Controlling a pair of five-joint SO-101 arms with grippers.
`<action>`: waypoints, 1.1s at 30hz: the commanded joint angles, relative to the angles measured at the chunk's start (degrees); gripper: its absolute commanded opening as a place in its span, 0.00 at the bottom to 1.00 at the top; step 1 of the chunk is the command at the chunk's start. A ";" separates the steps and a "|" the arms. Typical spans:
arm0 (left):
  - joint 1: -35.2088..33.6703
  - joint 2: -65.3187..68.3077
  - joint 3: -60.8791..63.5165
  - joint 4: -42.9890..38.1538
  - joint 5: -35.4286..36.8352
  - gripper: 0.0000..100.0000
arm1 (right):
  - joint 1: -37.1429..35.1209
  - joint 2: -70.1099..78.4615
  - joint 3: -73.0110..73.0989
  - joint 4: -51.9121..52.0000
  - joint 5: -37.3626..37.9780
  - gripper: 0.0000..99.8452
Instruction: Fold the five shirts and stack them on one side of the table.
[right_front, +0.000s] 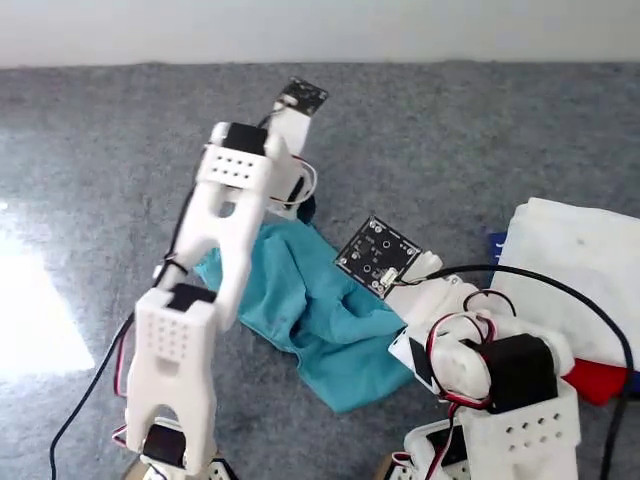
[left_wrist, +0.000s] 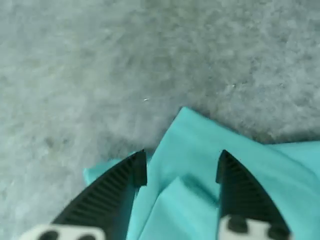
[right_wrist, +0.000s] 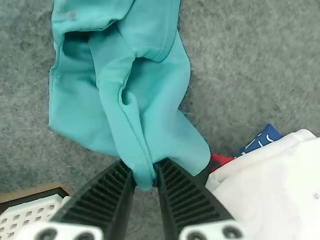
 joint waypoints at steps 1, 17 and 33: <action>0.70 5.98 -10.07 1.58 0.62 0.23 | 0.66 -0.48 -0.18 1.63 -1.41 0.01; 3.52 29.98 -39.96 13.63 -2.11 0.05 | 0.66 -0.40 -0.18 1.54 -1.32 0.01; -4.84 -1.93 -36.09 13.71 -4.92 0.01 | 4.53 -0.84 -5.45 -3.74 -1.23 0.01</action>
